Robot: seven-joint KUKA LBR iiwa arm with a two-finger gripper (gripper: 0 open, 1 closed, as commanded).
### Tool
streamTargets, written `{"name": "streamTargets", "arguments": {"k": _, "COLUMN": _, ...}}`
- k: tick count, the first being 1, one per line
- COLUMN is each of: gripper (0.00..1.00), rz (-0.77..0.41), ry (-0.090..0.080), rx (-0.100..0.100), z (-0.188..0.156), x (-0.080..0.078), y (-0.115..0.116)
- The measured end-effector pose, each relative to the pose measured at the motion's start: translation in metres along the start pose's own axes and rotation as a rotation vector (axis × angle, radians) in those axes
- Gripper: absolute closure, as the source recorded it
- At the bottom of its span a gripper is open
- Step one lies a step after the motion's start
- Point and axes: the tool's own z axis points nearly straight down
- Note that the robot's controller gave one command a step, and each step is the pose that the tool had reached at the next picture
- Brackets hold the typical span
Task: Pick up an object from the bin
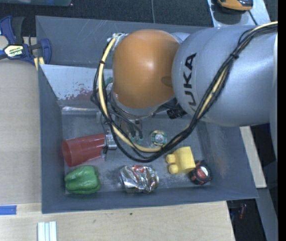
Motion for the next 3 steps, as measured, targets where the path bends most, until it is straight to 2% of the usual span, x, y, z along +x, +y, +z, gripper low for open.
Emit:
{"name": "streamTargets", "arguments": {"k": 1, "gripper": 0.0, "rz": 0.004, "ry": -0.008, "rx": -0.002, "z": -0.005, "x": -0.002, "y": -0.001}}
{"name": "streamTargets", "arguments": {"k": 2, "gripper": 0.0, "rz": -0.086, "ry": -0.013, "rx": -0.002, "z": 0.082, "x": -0.022, "y": -0.003}}
{"name": "streamTargets", "arguments": {"k": 3, "gripper": 0.0, "rz": -0.13, "ry": -0.012, "rx": -0.002, "z": 0.095, "x": -0.029, "y": 0.0}}
